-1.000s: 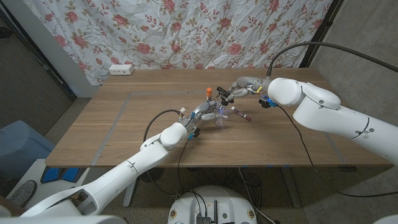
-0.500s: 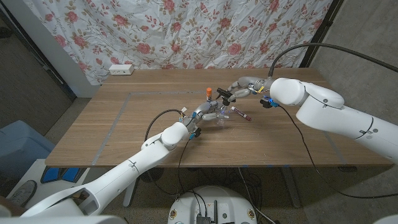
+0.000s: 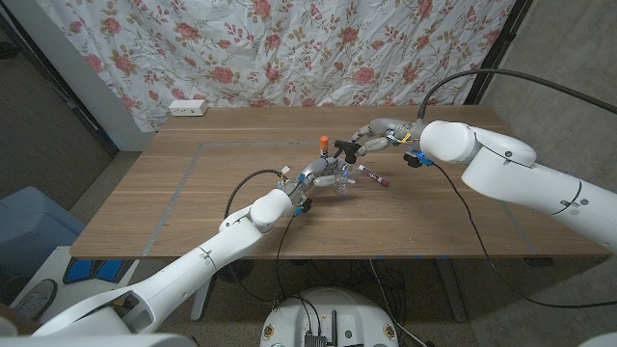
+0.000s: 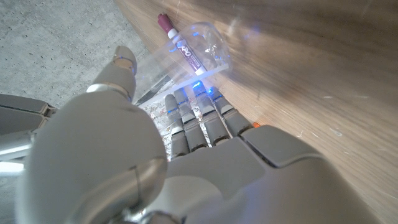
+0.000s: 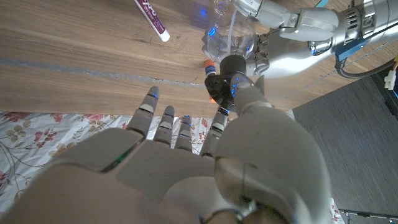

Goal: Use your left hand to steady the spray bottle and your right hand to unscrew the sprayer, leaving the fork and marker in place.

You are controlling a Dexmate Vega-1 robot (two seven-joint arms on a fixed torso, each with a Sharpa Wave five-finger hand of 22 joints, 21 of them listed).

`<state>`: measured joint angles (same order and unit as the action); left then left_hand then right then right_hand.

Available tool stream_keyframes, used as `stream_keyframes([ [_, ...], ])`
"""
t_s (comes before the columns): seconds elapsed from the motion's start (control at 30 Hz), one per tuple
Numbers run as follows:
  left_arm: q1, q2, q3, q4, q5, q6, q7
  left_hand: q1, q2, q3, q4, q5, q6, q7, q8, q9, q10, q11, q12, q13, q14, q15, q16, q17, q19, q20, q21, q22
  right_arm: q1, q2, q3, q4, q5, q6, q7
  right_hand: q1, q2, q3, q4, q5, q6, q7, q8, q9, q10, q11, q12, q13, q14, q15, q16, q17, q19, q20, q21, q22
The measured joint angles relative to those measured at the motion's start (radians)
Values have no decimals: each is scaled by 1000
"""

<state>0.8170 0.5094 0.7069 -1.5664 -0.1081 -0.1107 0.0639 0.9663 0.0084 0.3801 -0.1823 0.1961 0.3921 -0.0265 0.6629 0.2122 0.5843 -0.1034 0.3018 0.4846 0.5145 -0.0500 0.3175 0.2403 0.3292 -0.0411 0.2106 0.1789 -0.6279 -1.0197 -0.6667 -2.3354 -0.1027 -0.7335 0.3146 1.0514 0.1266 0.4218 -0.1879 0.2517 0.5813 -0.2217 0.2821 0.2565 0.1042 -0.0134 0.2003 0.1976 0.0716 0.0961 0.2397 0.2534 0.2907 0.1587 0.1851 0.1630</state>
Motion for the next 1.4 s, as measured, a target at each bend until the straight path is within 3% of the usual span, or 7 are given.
stream_keyframes([
  [0.1,0,0,0,0,-1,0,0,0,0,0,0,0,0,0,0,0,0,0,0,0,0,0,0,4,0,0,0,0,-4,0,5,2,19,13,-15,32,2,8,-2,0,39,0,17,2,9,-23,0,0,-7,-7,0,5,1,-1,0,0],
  [0.43,0,-1,0,9,-5,0,-5,0,0,3,-3,0,0,0,0,0,0,0,-1,3,0,0,0,4,0,0,0,0,-36,2,44,16,65,43,-54,86,-3,13,3,0,162,0,60,2,34,-59,7,-2,-9,-27,5,9,-2,-9,0,0],
  [0.6,-3,-3,0,14,-7,0,-7,0,0,4,-4,0,0,0,0,-1,0,0,-2,5,0,0,0,4,0,0,0,0,-45,4,52,21,79,54,-76,115,-11,13,3,0,232,1,84,-1,48,-61,8,-2,-11,-36,12,14,5,-16,0,0],
  [0.83,-7,-6,1,19,-10,-1,-8,0,0,4,-4,0,0,0,-2,-1,0,0,-5,5,3,3,0,4,0,0,0,0,-55,8,61,35,91,73,-97,140,-1,13,3,4,269,2,99,-2,55,-69,8,-2,-16,-41,12,14,0,-22,0,0],
  [1.0,-9,-7,1,22,-11,-1,-8,0,0,4,-4,0,0,0,-4,-1,0,0,-5,5,4,4,0,4,0,0,0,0,-64,10,70,44,100,89,-115,151,-9,13,3,8,274,-4,99,-4,55,-69,8,-2,-16,-41,12,16,0,-21,0,0],
  [1.4,-19,-14,4,36,-12,-4,-11,0,0,4,-4,-3,0,0,0,0,2,2,-1,5,4,4,0,4,0,0,0,0,-82,10,89,55,116,123,-150,195,-20,13,3,11,197,0,46,-29,47,-61,8,-2,-20,-37,16,23,-5,-27,0,0],
])
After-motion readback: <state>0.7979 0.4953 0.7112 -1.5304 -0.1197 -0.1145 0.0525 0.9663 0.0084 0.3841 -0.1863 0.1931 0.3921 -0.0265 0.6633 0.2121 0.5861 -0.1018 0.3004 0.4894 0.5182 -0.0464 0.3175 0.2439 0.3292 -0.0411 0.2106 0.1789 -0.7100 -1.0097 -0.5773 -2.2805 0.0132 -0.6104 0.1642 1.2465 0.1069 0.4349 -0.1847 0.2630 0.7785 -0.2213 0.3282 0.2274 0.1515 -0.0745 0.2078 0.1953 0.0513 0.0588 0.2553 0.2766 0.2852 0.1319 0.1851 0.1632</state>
